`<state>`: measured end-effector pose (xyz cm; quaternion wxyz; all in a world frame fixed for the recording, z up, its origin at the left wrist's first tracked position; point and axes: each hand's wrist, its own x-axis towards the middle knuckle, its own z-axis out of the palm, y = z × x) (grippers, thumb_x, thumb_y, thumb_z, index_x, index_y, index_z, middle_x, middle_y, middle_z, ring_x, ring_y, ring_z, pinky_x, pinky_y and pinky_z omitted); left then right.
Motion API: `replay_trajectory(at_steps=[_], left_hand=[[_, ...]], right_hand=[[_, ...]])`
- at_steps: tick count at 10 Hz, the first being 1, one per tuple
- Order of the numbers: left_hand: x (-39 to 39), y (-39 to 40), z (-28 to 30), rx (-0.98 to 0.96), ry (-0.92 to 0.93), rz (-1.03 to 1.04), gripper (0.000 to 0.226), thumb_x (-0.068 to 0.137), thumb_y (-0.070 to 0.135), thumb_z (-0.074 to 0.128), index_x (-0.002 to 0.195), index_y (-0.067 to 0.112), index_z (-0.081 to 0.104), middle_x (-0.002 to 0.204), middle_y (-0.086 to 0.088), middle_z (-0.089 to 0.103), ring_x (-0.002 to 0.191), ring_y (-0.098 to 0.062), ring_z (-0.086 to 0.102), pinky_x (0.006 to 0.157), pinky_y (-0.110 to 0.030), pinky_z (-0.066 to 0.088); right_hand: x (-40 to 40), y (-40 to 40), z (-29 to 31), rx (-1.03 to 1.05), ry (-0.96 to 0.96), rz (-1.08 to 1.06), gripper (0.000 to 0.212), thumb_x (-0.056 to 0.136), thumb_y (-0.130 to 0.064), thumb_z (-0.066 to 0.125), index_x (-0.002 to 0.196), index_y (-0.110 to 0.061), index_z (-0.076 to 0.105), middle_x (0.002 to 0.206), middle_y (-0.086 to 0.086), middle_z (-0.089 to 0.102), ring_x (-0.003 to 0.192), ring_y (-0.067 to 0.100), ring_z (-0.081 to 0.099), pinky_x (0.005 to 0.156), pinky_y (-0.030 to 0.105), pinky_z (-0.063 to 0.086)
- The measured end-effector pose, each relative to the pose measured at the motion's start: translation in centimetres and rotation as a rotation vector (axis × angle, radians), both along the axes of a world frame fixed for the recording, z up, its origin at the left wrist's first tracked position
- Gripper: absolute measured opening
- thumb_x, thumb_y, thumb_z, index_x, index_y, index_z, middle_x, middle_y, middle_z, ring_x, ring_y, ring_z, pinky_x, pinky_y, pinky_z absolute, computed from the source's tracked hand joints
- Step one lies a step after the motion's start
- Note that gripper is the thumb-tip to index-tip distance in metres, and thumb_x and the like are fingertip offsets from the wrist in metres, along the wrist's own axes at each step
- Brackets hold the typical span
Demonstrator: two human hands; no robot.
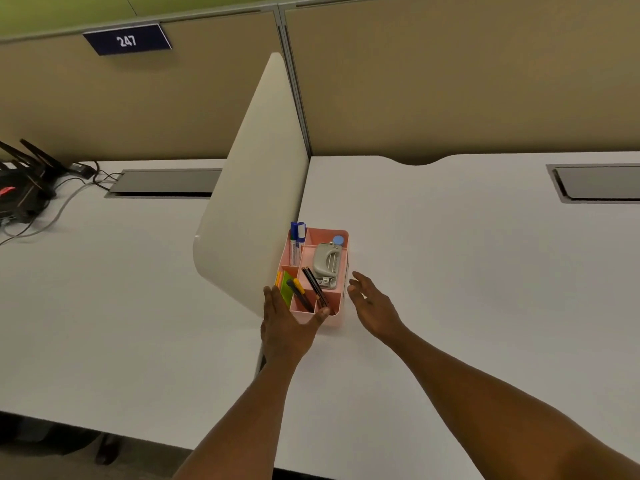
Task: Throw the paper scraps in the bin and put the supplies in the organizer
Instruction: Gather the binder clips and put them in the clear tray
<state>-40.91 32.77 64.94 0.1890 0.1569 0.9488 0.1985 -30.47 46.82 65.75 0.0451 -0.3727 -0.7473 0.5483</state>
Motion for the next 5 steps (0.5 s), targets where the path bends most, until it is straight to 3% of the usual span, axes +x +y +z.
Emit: replay_trajectory(at_steps=[2, 5], left_hand=[[2.7, -3.0, 0.7, 0.175, 0.057, -0.065, 0.101, 0.083, 0.069, 0.047, 0.154, 0.016, -0.003, 0.163, -0.002, -0.002, 0.15, -0.023, 0.01, 0.118, -0.042, 0.028], [8.0, -12.3, 0.4, 0.106, 0.051, -0.283, 0.081, 0.094, 0.063, 0.03, 0.154, 0.014, 0.009, 0.163, -0.003, 0.008, 0.15, -0.019, 0.006, 0.121, -0.037, 0.013]], right_hand=[[3.6, -2.7, 0.5, 0.1, -0.046, 0.007, 0.05, 0.101, -0.043, 0.038, 0.145, -0.021, 0.037, 0.15, -0.001, 0.043, 0.136, 0.018, 0.042, 0.105, 0.025, 0.031], [10.6, -11.8, 1.6, 0.305, -0.094, -0.059, 0.044, 0.1, -0.046, 0.038, 0.13, -0.02, 0.056, 0.135, -0.002, 0.058, 0.125, 0.016, 0.052, 0.102, 0.028, 0.036]])
